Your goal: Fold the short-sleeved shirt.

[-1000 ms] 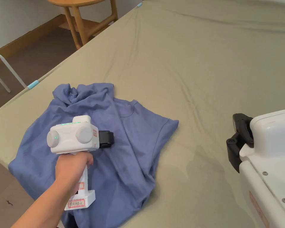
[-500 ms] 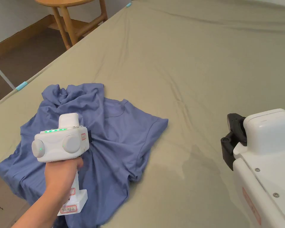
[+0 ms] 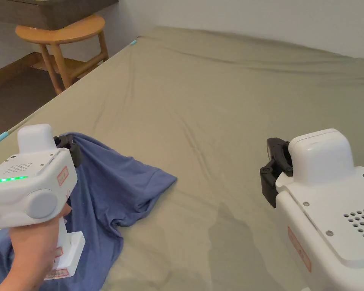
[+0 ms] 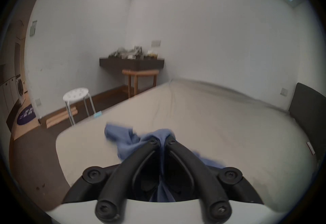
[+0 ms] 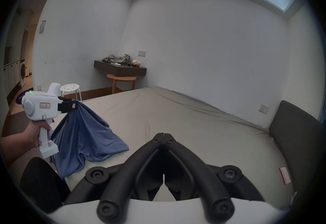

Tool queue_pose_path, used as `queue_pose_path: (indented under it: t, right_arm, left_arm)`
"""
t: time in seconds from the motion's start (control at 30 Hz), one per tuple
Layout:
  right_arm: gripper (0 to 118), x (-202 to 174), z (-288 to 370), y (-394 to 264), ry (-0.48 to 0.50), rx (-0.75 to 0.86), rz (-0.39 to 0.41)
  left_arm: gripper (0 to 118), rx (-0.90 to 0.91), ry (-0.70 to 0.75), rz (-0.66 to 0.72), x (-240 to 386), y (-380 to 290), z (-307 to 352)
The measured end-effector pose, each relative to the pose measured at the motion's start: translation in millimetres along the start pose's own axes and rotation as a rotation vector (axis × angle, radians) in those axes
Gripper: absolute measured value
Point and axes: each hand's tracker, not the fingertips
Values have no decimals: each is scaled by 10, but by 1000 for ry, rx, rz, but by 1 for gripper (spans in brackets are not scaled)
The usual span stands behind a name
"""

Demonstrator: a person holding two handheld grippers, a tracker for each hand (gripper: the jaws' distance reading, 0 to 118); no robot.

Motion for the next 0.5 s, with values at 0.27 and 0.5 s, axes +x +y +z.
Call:
queue_pose_path:
  t: [0.27,0.5]
  right_arm:
    - [0,248,346,59,-67,53,-32]
    - [0,658,621,-11,-175,70,-73]
  left_arm:
    - [2,239,-79,-160,576,907,673]
    - [2,400,-220,-332,1315,1422,1077]
